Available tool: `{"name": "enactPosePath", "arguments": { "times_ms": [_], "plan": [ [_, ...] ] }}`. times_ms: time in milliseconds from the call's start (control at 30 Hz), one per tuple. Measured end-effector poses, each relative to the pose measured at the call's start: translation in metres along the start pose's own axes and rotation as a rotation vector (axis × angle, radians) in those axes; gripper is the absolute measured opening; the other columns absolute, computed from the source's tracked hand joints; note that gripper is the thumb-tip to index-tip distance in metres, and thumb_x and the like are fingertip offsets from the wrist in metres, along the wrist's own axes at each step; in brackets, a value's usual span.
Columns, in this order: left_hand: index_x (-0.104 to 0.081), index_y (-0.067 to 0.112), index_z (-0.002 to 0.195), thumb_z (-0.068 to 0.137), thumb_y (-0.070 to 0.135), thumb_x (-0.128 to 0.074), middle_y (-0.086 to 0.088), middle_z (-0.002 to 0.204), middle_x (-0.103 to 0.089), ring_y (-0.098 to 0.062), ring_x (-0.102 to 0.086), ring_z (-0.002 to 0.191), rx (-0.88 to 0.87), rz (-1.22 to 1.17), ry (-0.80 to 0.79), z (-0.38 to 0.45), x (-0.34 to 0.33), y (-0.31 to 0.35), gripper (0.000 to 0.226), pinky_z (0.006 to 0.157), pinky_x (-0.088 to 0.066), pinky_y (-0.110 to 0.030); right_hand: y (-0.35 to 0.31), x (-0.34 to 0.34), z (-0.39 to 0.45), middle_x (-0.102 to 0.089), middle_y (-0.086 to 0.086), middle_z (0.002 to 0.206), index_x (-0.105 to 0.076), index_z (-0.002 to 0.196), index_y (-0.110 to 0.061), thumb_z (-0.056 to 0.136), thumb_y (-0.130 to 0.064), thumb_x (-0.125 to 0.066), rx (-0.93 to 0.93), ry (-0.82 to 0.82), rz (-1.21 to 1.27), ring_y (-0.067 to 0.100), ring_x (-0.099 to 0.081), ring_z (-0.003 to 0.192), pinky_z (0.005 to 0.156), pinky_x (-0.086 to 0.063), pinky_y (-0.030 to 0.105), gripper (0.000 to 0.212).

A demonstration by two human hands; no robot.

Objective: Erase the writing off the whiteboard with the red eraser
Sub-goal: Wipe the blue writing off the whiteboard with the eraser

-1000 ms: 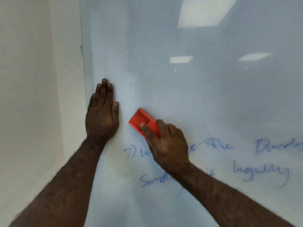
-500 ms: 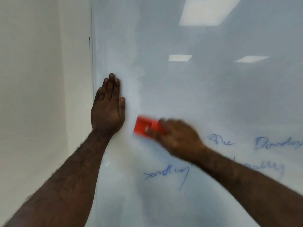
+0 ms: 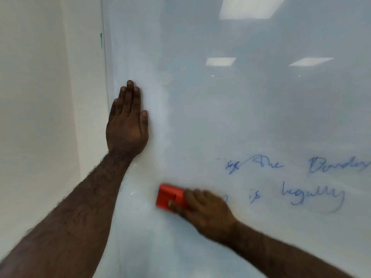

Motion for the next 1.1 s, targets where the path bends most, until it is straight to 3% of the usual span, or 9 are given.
{"name": "enactPosePath", "arguments": {
  "times_ms": [133, 300, 433, 533, 600, 700, 833, 967, 1100],
  "plan": [
    [-0.018, 0.007, 0.157, 0.106, 0.026, -0.026, -0.009, 0.165, -0.016, -0.019, -0.011, 0.153, 0.007, -0.008, -0.009, 0.000, 0.000, -0.001, 0.055, 0.124, -0.015, -0.038, -0.041, -0.020, -0.049, -0.062, 0.002, 0.113, -0.054, 0.135, -0.029, 0.102, -0.018, -0.043, 0.248, -0.167, 0.016, 0.020, -0.058, 0.094, 0.081, -0.042, 0.029, 0.036],
    [-0.018, 0.006, 0.157, 0.106, 0.024, -0.026, -0.011, 0.164, -0.017, -0.021, -0.011, 0.153, 0.061, 0.001, 0.002, -0.003, 0.000, 0.004, 0.055, 0.124, -0.015, -0.037, 0.015, 0.015, -0.011, -0.067, 0.007, 0.107, -0.059, 0.133, -0.029, 0.103, -0.017, -0.044, 0.242, -0.054, 0.020, 0.025, -0.060, 0.086, 0.068, -0.045, 0.035, 0.036],
    [-0.018, 0.006, 0.157, 0.106, 0.026, -0.025, -0.012, 0.164, -0.016, -0.021, -0.011, 0.153, 0.126, -0.021, 0.014, -0.011, 0.000, 0.006, 0.055, 0.124, -0.014, -0.037, 0.134, 0.072, 0.062, -0.065, 0.001, 0.087, -0.058, 0.119, -0.044, 0.100, -0.053, -0.043, -0.213, 0.064, -0.101, 0.033, -0.060, 0.071, 0.054, -0.042, 0.034, 0.026],
    [-0.018, 0.006, 0.157, 0.106, 0.026, -0.025, -0.012, 0.165, -0.016, -0.021, -0.011, 0.153, 0.120, -0.024, 0.021, -0.012, 0.000, 0.008, 0.055, 0.124, -0.013, -0.036, 0.220, 0.122, 0.082, -0.059, 0.020, 0.108, -0.046, 0.141, -0.028, 0.095, -0.042, -0.053, -0.486, 0.241, -0.323, 0.040, -0.057, 0.085, 0.069, -0.046, 0.042, 0.048],
    [-0.018, 0.007, 0.157, 0.106, 0.026, -0.026, -0.012, 0.165, -0.016, -0.020, -0.010, 0.153, 0.115, -0.019, 0.027, -0.011, -0.001, 0.008, 0.055, 0.124, -0.013, -0.036, 0.244, 0.133, 0.078, -0.056, 0.022, 0.115, -0.043, 0.145, -0.024, 0.094, -0.040, -0.052, -0.631, 0.272, -0.361, 0.041, -0.055, 0.093, 0.076, -0.045, 0.042, 0.054],
    [-0.018, 0.007, 0.157, 0.107, 0.027, -0.026, -0.011, 0.165, -0.016, -0.020, -0.010, 0.153, 0.126, -0.016, 0.035, -0.013, -0.002, 0.007, 0.055, 0.124, -0.013, -0.036, 0.210, 0.112, 0.058, -0.057, 0.022, 0.116, -0.046, 0.144, -0.023, 0.093, -0.038, -0.055, -0.645, 0.263, -0.310, 0.039, -0.055, 0.092, 0.076, -0.042, 0.041, 0.053],
    [-0.017, 0.008, 0.157, 0.107, 0.029, -0.023, -0.011, 0.165, -0.016, -0.019, -0.011, 0.153, 0.143, 0.001, 0.040, -0.014, -0.002, 0.007, 0.054, 0.124, -0.012, -0.035, 0.104, 0.056, -0.017, -0.061, 0.022, 0.113, -0.055, 0.137, -0.026, 0.092, -0.028, -0.064, -0.437, 0.161, -0.147, 0.037, -0.056, 0.084, 0.074, -0.043, 0.043, 0.046],
    [-0.017, 0.006, 0.157, 0.107, 0.027, -0.022, -0.013, 0.164, -0.017, -0.023, -0.013, 0.152, 0.169, 0.019, 0.041, -0.017, -0.001, 0.011, 0.054, 0.124, -0.011, -0.033, 0.005, 0.004, -0.113, -0.055, 0.014, 0.112, -0.053, 0.138, -0.032, 0.088, -0.016, -0.066, -0.195, -0.073, -0.009, 0.032, -0.054, 0.086, 0.073, -0.045, 0.040, 0.054],
    [-0.016, 0.002, 0.156, 0.106, 0.025, -0.021, -0.016, 0.164, -0.016, -0.026, -0.012, 0.152, 0.217, 0.040, 0.031, -0.028, -0.002, 0.023, 0.055, 0.124, -0.012, -0.035, 0.016, 0.009, -0.115, -0.057, 0.012, 0.115, -0.053, 0.136, -0.034, 0.091, -0.021, -0.061, -0.064, -0.129, -0.003, 0.028, -0.052, 0.084, 0.069, -0.042, 0.039, 0.047]
  ]
}}
Point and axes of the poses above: each hand's wrist, its own z-axis towards the middle knuckle, its own x-axis out of the back of the hand, y = z × x, the point moved 6 cm from there along z, towards the middle knuckle
